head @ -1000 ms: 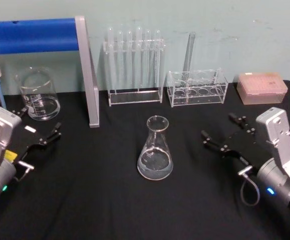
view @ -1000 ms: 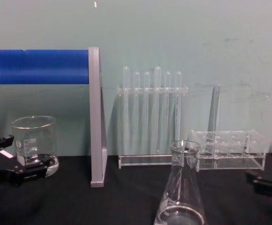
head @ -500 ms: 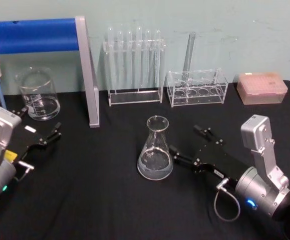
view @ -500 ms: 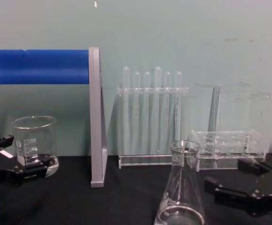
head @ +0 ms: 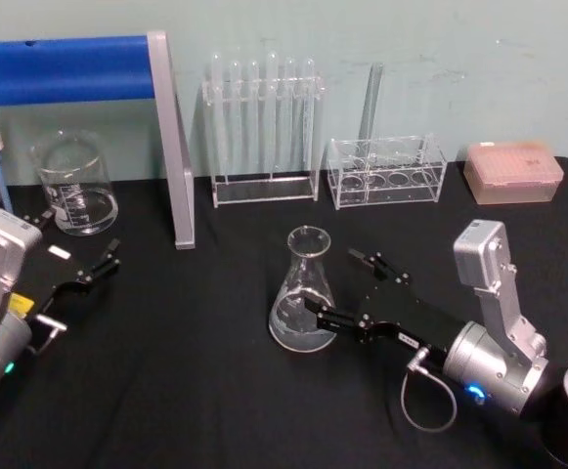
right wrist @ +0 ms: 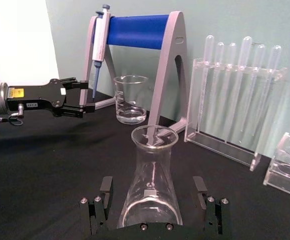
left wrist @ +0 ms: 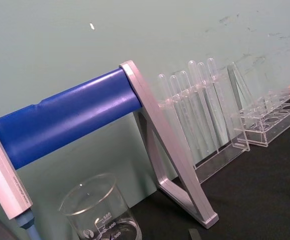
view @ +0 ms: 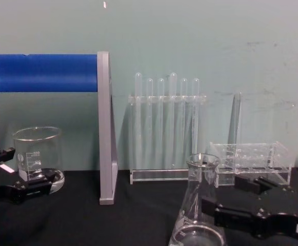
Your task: Grasp the erlenmeyer flask with one hand, shake it three times, then place it back.
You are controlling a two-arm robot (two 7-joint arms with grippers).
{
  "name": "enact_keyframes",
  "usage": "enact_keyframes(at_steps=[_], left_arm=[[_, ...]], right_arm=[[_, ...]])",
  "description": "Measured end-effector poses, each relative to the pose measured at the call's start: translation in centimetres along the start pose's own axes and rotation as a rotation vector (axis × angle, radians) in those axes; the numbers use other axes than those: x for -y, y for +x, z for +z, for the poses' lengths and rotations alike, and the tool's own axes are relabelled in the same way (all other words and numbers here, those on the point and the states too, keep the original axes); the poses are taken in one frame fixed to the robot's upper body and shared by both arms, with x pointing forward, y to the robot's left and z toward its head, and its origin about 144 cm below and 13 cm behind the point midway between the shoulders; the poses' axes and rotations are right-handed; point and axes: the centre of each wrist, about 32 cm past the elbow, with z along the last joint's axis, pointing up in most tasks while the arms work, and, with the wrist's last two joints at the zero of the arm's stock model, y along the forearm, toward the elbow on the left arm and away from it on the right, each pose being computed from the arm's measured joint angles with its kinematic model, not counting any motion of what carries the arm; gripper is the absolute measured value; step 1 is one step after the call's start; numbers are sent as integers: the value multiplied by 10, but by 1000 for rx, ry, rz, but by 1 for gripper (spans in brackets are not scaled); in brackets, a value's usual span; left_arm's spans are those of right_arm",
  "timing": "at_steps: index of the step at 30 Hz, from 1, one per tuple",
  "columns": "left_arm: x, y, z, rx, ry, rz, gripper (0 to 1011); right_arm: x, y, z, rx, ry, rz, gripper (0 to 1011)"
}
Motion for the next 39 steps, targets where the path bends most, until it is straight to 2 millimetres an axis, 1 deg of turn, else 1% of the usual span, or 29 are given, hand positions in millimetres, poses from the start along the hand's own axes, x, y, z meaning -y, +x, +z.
enact_keyframes(at_steps=[3,9,18,25,39], left_arm=[[0,0,0,0,0,0,1001],[0,0,0,0,0,0,1001],[0,0,0,0,0,0,1001],[0,0,0,0,0,0,1001],[0,0,0,0,0,0,1001]], right_arm=[[-4,2,0,3,0,8,1000],[-21,8,0,4,7,29,1000],[-38,10,1,-3,38,27,1000],[-44,10,3,0,50,34,1000],[-44,10,3,2,49,35,1000]])
